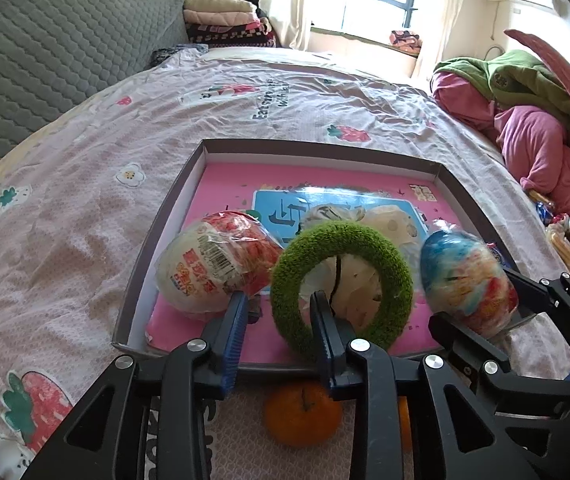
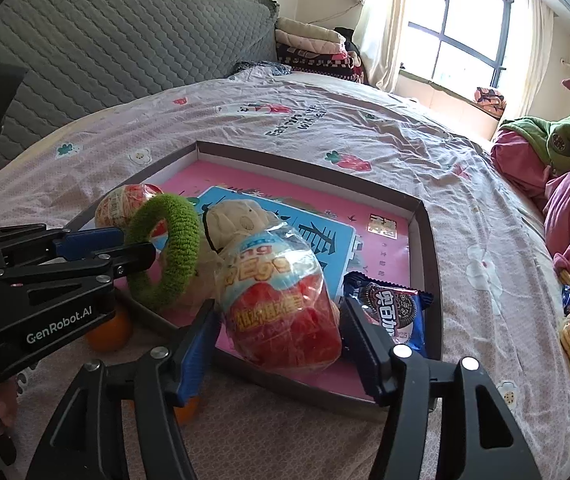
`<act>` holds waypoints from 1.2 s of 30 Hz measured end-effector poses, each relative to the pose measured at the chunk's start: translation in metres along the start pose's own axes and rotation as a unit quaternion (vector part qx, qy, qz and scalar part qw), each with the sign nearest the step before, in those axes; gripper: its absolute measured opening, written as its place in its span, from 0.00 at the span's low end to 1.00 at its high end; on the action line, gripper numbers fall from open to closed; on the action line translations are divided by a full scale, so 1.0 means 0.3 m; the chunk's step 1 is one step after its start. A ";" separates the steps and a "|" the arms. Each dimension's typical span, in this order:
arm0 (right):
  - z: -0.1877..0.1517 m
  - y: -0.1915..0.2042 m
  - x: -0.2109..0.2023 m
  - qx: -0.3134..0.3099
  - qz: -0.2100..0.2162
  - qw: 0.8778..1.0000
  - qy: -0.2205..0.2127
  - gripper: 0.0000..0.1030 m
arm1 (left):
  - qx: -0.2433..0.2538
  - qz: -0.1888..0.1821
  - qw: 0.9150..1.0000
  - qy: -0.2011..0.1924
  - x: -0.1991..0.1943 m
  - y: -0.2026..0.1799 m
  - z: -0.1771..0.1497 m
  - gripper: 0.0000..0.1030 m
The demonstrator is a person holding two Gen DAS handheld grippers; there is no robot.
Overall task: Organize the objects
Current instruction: 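Lower the green ring into the tray while the right tool lowers the egg bag beside it, then open both tools to release the ring and egg bag, then withdraw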
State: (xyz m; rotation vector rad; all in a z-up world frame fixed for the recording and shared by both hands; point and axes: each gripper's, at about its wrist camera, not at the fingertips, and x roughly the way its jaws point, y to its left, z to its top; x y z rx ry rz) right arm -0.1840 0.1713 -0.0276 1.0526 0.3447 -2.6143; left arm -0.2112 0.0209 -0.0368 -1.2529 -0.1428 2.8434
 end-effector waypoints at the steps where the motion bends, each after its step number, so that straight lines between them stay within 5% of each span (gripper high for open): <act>1: 0.001 0.001 -0.001 -0.001 -0.001 1.000 0.000 0.61 | 0.000 0.000 1.000 0.000 -0.002 0.000 -0.001 0.32; 16: 0.017 -0.028 -0.053 0.019 0.008 1.000 -0.012 0.61 | -0.007 -0.018 1.000 0.004 -0.052 0.016 0.003 0.46; 36: 0.024 -0.095 -0.093 0.053 0.002 0.998 -0.021 0.62 | -0.016 -0.022 1.000 -0.002 -0.132 0.040 0.000 0.48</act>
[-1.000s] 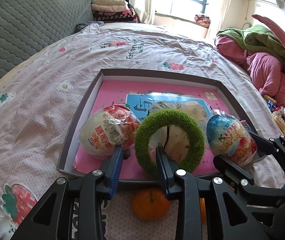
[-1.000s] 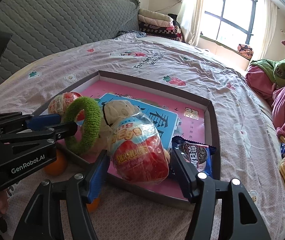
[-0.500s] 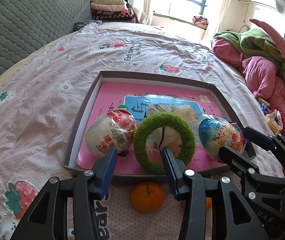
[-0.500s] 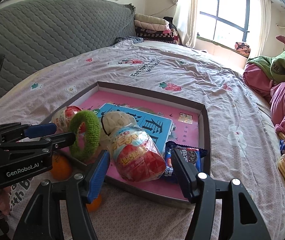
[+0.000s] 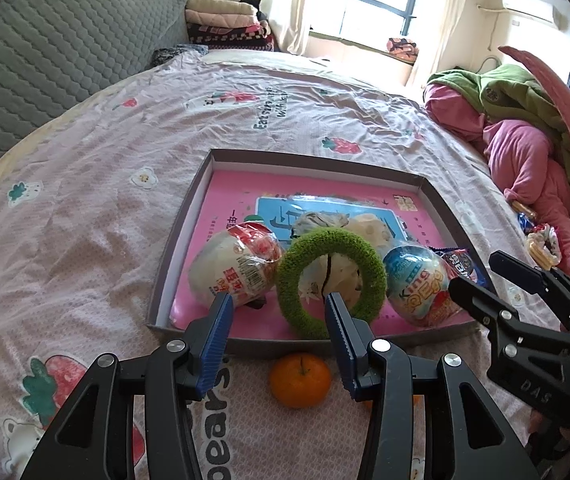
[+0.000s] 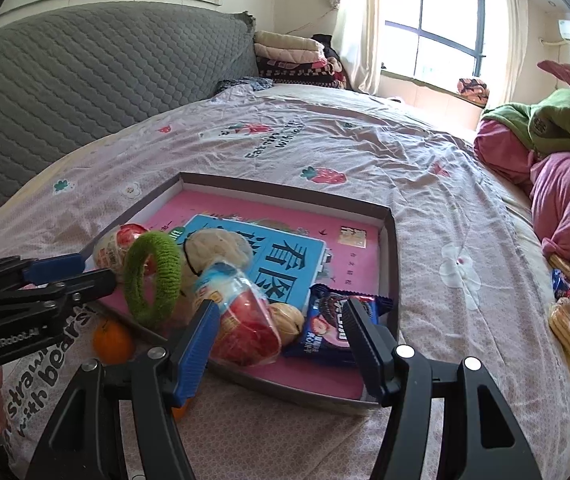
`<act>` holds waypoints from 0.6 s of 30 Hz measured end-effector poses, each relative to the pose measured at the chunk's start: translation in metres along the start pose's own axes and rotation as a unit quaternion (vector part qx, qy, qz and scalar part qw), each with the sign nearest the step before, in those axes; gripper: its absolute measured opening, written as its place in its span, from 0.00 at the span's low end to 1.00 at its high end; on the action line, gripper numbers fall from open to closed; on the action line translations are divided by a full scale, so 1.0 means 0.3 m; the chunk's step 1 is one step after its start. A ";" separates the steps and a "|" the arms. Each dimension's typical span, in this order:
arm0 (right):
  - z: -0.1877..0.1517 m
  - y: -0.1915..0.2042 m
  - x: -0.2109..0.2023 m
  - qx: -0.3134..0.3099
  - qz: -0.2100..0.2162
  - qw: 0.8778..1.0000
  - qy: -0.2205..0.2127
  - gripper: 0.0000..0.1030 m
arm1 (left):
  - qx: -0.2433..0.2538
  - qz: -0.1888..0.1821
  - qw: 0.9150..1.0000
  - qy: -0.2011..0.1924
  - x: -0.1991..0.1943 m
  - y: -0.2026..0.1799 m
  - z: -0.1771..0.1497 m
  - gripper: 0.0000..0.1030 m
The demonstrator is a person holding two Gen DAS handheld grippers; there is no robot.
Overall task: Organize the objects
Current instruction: 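Open both tools to release the ring and egg bag, then withdraw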
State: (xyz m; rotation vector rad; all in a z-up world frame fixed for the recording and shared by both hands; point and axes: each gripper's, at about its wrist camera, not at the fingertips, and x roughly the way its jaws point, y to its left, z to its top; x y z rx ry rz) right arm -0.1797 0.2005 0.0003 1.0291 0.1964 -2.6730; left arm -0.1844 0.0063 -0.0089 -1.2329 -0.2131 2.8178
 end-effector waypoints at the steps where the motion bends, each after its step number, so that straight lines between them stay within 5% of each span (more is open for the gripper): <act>1: 0.001 -0.006 -0.005 0.004 0.001 1.000 -0.002 0.62 | 0.000 -0.001 1.000 0.000 -0.005 0.002 -0.002 0.48; 9: 0.002 0.010 -0.073 0.007 0.007 1.000 -0.028 0.62 | 0.003 -0.001 1.000 -0.008 -0.056 0.013 -0.027 0.48; 18: -0.076 0.059 -0.167 0.048 0.062 0.997 -0.029 0.62 | 0.018 -0.005 1.000 -0.009 -0.106 0.022 -0.076 0.48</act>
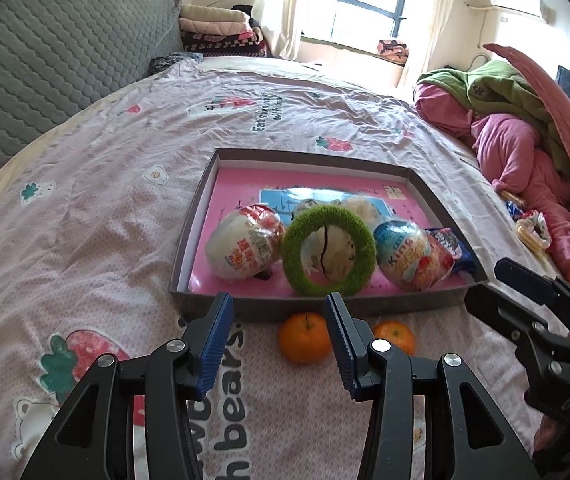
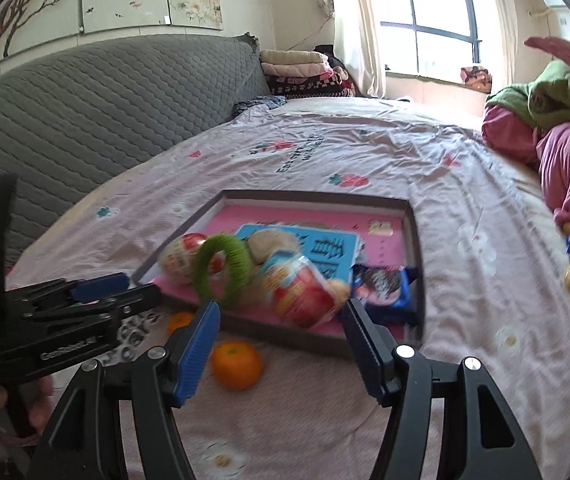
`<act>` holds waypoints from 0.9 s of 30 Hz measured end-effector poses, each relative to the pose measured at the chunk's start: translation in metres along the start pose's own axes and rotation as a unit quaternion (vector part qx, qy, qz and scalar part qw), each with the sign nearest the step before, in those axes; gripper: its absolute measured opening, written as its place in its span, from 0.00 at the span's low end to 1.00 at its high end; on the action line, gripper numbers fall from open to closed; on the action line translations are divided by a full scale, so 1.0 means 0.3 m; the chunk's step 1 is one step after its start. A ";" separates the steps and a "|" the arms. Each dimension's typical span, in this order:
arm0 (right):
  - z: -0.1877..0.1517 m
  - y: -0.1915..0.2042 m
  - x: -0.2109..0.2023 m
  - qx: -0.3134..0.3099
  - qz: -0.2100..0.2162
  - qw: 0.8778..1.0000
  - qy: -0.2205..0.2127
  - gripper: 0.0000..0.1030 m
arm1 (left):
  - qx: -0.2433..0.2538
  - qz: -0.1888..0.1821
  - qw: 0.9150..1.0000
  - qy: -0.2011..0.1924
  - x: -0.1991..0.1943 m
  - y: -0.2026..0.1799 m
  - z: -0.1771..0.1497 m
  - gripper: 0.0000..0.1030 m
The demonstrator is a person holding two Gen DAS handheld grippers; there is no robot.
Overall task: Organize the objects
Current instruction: 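Open both tools to release the ring and egg bag, then withdraw, then move the left tool to one orange while the right tool approaches the other orange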
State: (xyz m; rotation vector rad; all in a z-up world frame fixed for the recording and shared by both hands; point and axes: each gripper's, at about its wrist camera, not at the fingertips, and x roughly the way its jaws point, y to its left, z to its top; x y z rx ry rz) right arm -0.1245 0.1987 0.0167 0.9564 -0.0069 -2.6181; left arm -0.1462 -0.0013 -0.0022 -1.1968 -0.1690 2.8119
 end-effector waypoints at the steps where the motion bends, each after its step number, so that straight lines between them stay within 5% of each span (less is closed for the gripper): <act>1: -0.010 0.009 -0.001 -0.003 -0.004 1.000 0.002 0.62 | 0.000 -0.002 1.000 0.001 -0.005 0.002 -0.006 0.48; 11: -0.081 0.095 0.038 -0.067 -0.043 0.997 0.024 0.62 | 0.020 -0.003 1.000 0.008 -0.035 -0.009 -0.051 0.48; 27: -0.162 0.143 0.063 -0.066 -0.018 0.996 0.056 0.62 | 0.029 -0.012 0.999 0.034 0.011 -0.034 -0.079 0.48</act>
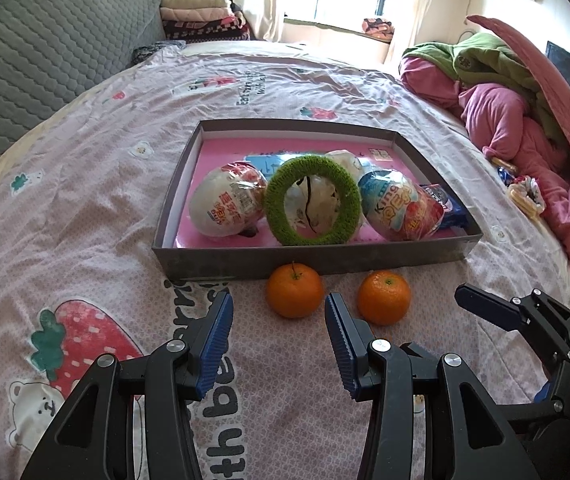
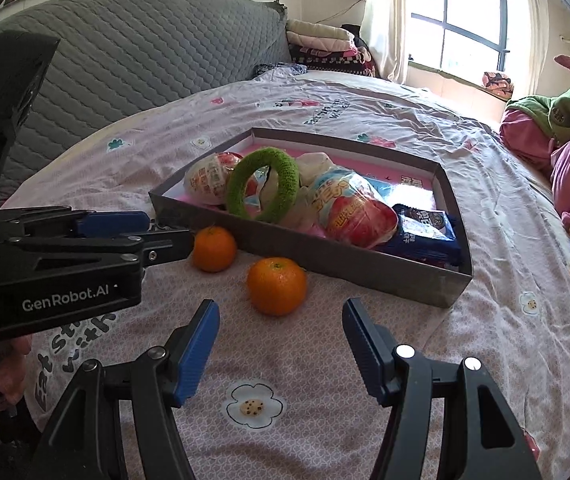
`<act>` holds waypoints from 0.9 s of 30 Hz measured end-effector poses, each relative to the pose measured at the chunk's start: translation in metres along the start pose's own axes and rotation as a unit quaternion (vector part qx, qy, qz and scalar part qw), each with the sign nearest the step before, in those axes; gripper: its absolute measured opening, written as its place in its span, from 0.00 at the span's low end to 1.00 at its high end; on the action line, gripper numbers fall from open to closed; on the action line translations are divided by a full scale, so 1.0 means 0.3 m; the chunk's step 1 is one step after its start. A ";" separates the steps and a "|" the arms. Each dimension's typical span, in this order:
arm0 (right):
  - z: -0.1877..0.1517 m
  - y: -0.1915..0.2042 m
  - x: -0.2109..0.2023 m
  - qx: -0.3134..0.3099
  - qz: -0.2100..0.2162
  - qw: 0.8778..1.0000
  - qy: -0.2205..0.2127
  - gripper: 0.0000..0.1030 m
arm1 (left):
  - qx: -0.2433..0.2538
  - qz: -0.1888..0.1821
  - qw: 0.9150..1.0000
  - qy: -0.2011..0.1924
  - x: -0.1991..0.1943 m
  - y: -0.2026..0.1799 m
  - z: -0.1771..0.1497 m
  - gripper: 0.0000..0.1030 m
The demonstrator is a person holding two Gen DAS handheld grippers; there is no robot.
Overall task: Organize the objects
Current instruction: 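Move the left tool to one orange while the right tool approaches the other orange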
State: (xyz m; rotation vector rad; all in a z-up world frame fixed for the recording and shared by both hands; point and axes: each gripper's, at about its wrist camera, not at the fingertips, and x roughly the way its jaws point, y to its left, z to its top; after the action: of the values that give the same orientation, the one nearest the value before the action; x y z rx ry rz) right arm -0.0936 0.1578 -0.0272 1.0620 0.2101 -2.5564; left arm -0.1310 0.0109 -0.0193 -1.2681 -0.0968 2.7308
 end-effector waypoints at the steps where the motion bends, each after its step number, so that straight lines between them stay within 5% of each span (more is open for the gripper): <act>1: 0.000 -0.001 0.003 0.001 0.001 1.000 0.001 0.62 | 0.000 -0.001 1.000 0.002 0.007 -0.002 0.001 0.48; 27: 0.014 -0.010 0.116 0.002 -0.013 1.000 0.021 0.62 | -0.005 -0.011 0.999 0.034 0.182 -0.010 0.028 0.48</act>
State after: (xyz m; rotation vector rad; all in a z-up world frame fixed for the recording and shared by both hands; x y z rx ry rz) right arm -0.1203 0.1499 -0.0489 1.1214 0.2304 -2.5611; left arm -0.1719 0.0218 -0.0548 -1.3544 -0.1174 2.6691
